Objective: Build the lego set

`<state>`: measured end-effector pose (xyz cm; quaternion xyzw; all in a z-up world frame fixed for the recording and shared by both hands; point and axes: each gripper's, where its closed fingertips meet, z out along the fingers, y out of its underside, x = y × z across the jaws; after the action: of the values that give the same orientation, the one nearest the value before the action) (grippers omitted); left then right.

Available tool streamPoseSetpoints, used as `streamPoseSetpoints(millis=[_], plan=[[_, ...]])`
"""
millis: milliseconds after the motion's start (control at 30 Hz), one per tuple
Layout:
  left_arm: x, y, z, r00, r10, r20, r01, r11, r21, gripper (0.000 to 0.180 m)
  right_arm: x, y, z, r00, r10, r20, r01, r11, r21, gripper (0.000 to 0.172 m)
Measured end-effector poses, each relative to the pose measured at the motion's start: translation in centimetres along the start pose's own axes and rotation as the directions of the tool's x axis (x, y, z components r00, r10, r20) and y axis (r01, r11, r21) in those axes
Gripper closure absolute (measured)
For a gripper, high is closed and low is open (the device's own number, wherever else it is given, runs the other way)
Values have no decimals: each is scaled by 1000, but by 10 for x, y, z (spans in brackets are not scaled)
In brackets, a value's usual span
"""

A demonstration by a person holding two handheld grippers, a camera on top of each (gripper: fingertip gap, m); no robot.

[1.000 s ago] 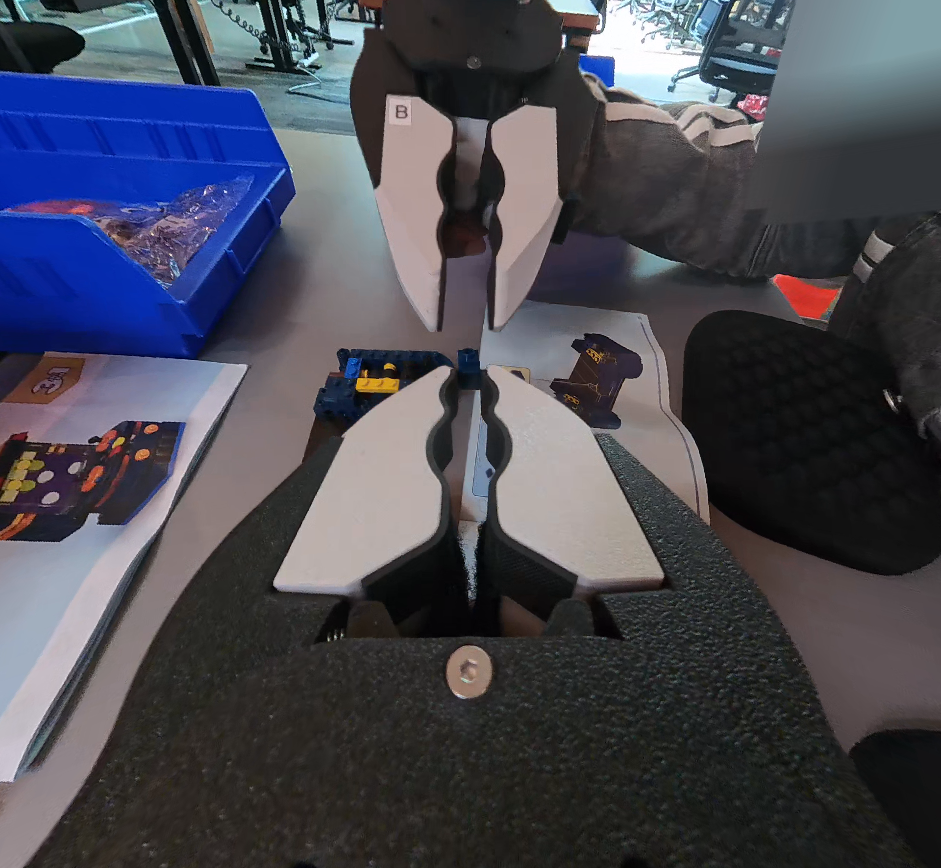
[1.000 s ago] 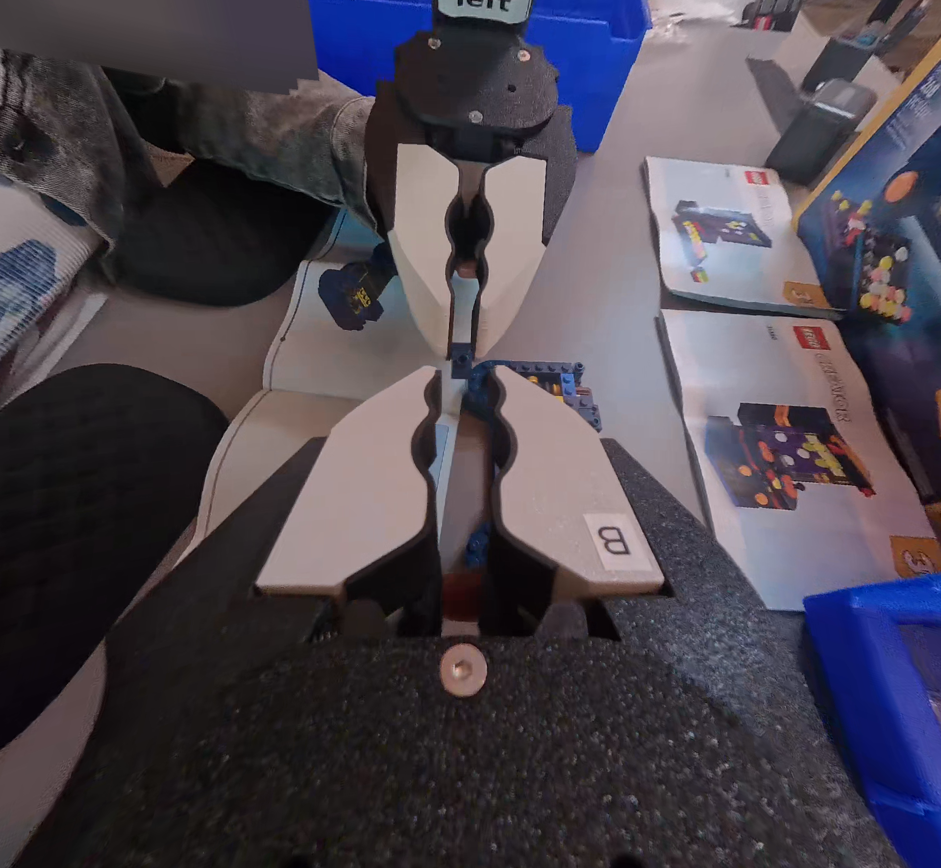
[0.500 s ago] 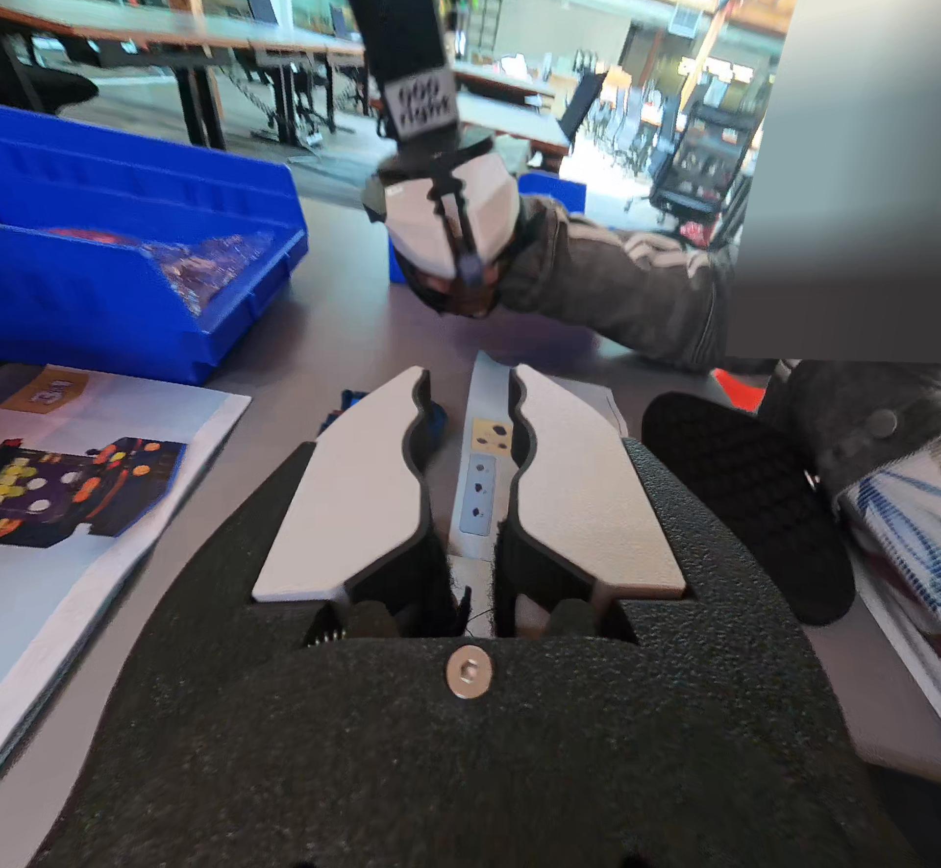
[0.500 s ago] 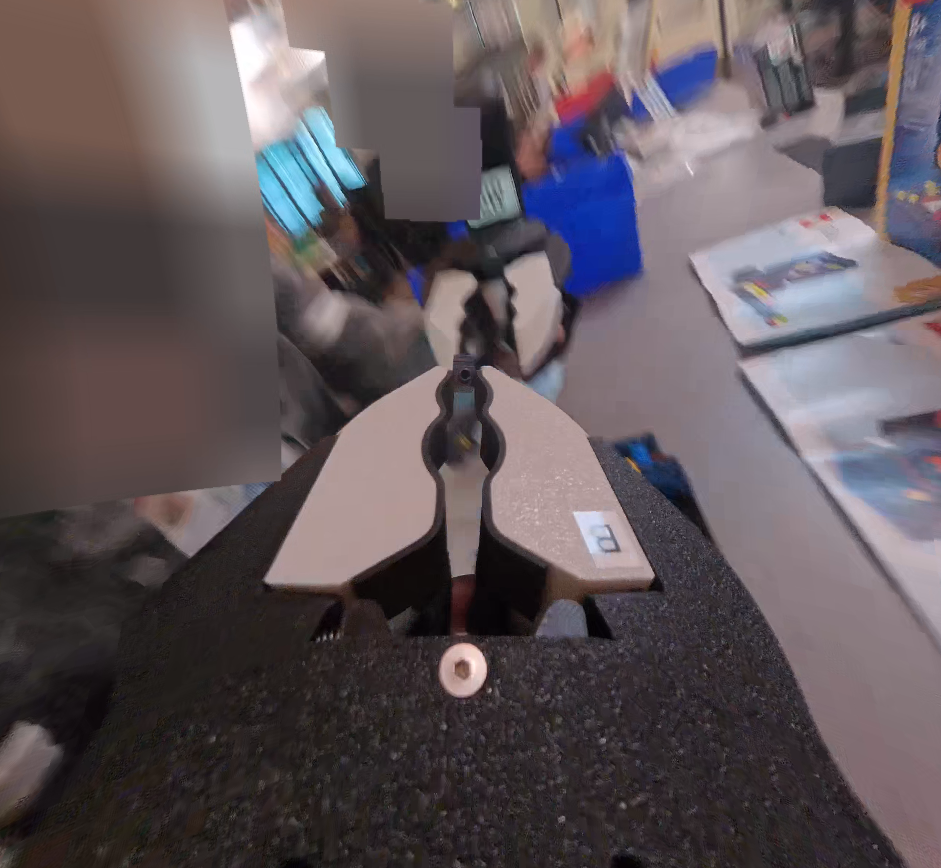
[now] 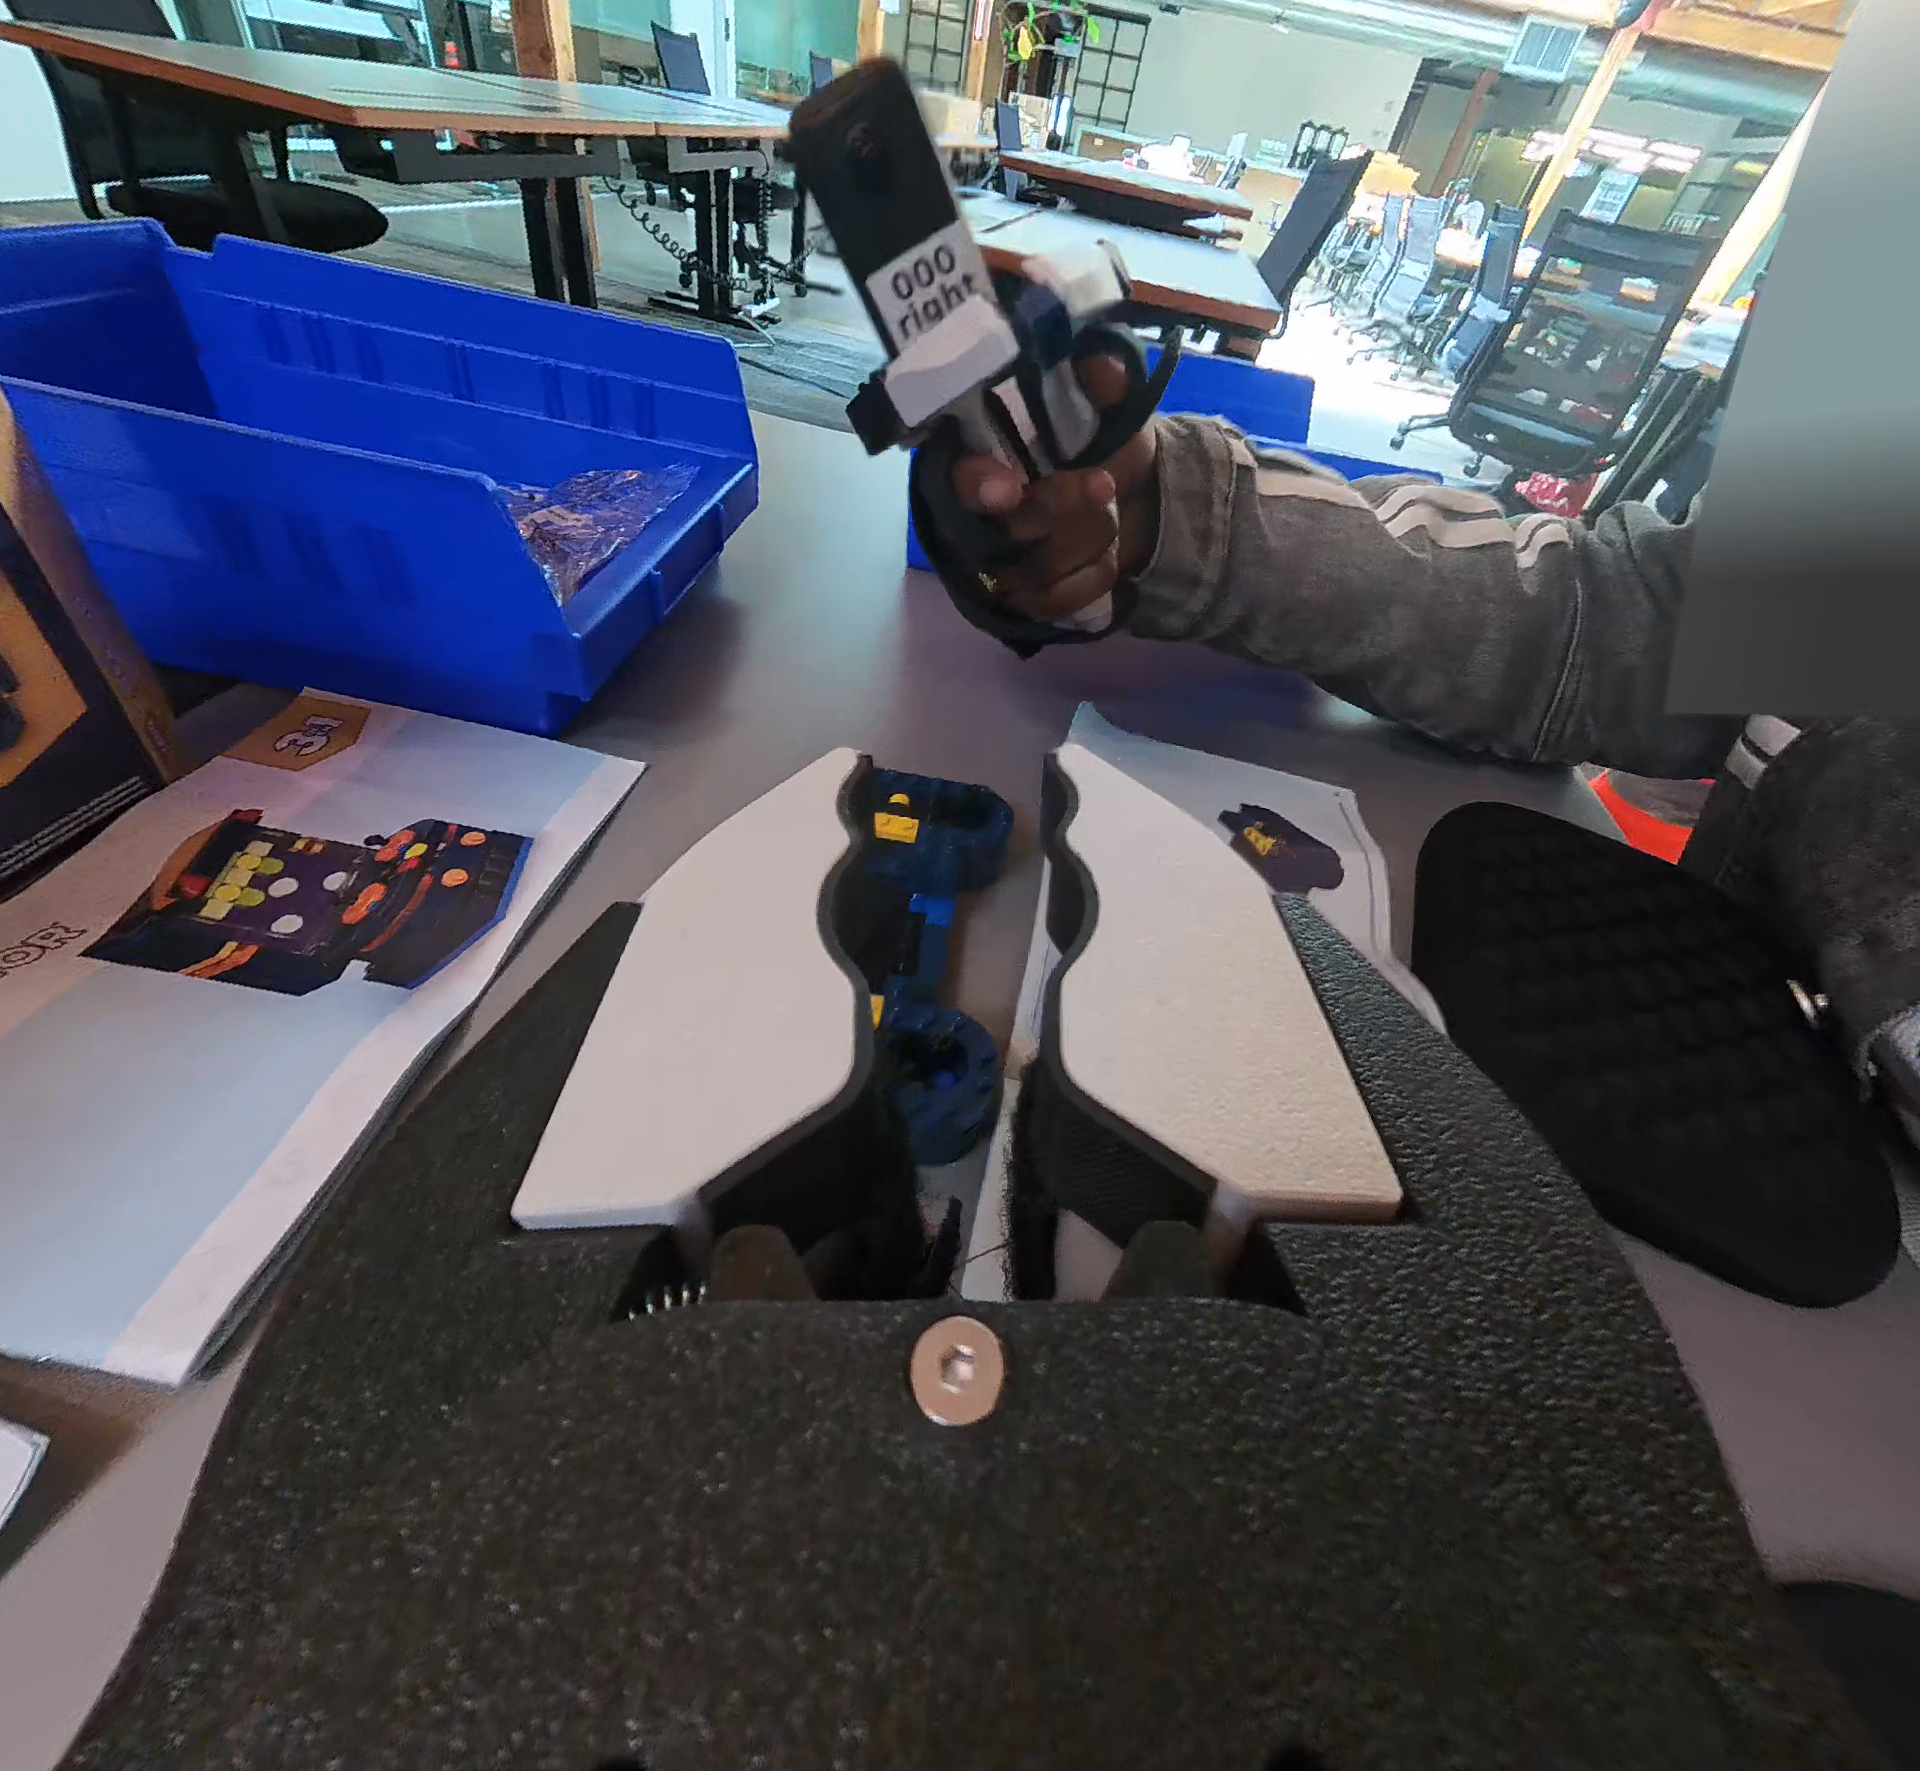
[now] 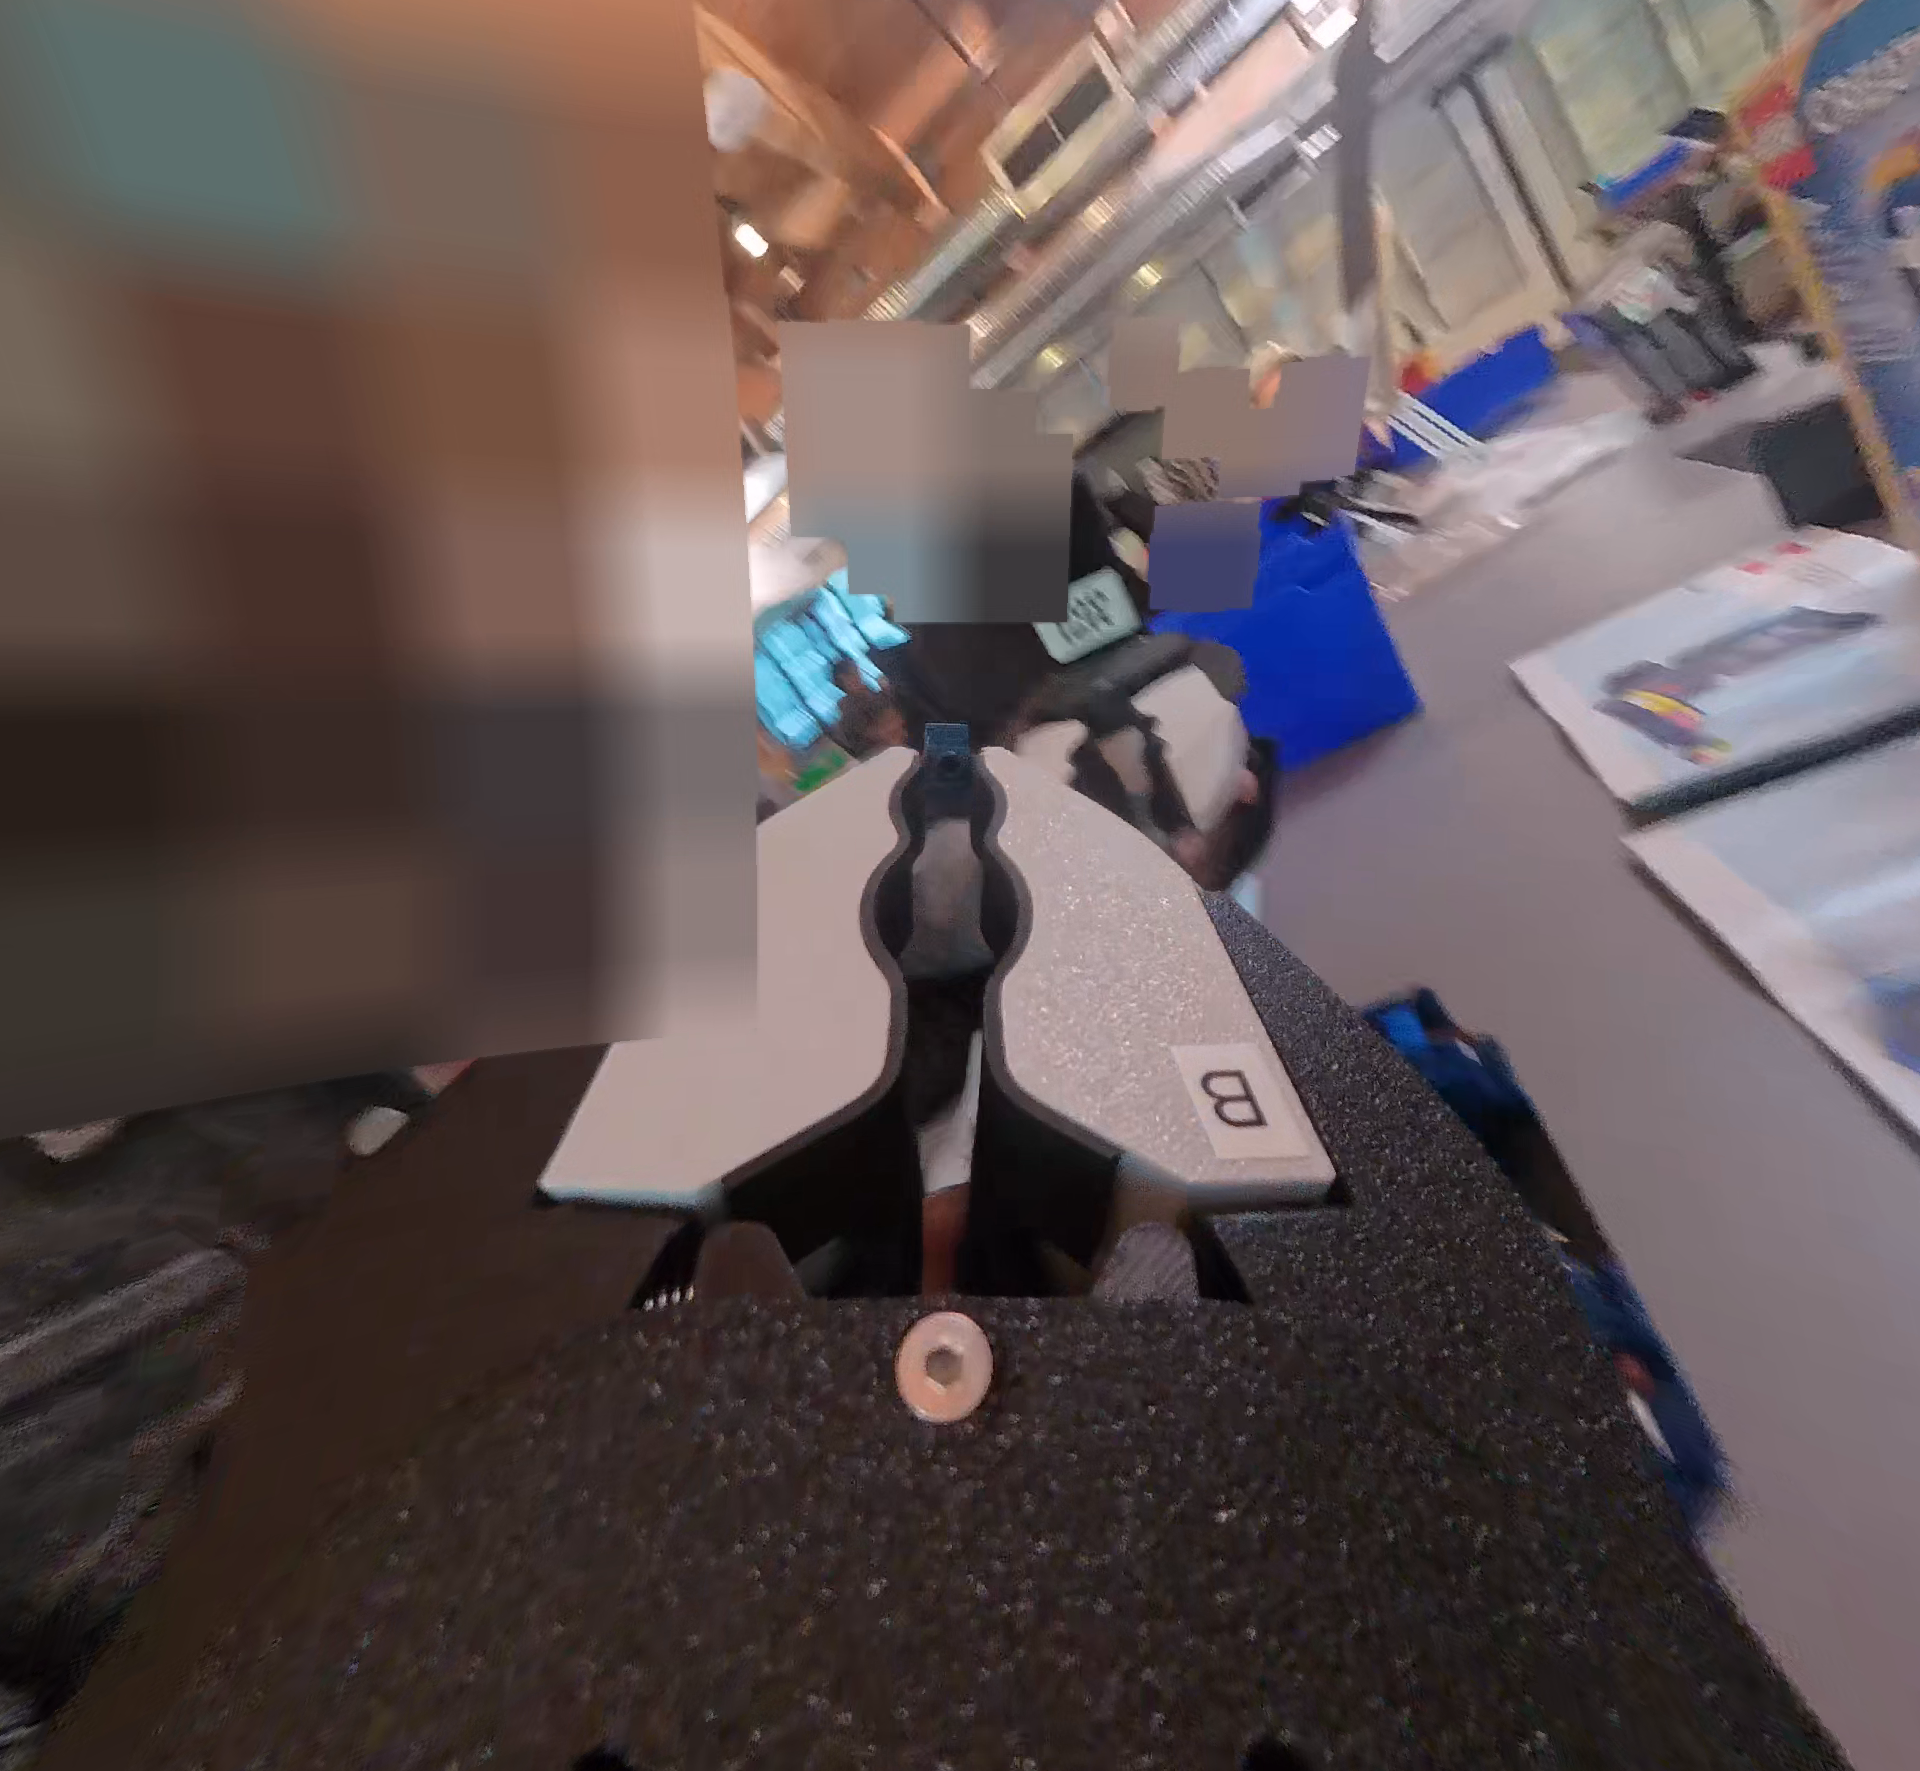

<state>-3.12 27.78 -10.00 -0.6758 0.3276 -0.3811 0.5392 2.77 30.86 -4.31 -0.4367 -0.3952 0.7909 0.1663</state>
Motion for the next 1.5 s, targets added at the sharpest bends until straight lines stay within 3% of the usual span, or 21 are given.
streamPoseSetpoints(millis=[33,133,300,500,567,767,1067,1500], plan=[[-2,3,-1,1000,13,13,-13,1000,-19,152,7,7,0,997,-50,-65,46,997,-63,165],[-7,17,0,997,69,40,-64,992,-111,156,25,31,-4,947,-249,-203,181,936,-303,165],[-1,43,9,990,144,-5,-140,953,-269,158,47,68,-10,800,-561,-213,293,675,-678,165],[9,56,14,983,167,-70,-181,929,-323,158,69,103,-5,660,-748,-71,312,358,-880,165],[11,56,14,984,161,-81,-178,929,-323,158,76,113,-8,641,-766,-38,285,284,-916,165],[17,65,17,973,200,-113,-229,897,-378,154,88,125,-18,631,-775,-25,202,195,-960,165],[29,86,31,938,303,-170,-347,804,-482,134,88,123,-23,638,-767,-59,136,188,-973,165],[27,106,43,956,249,-154,-289,709,-643,115,88,123,-28,699,-710,-86,87,204,-975,165]])
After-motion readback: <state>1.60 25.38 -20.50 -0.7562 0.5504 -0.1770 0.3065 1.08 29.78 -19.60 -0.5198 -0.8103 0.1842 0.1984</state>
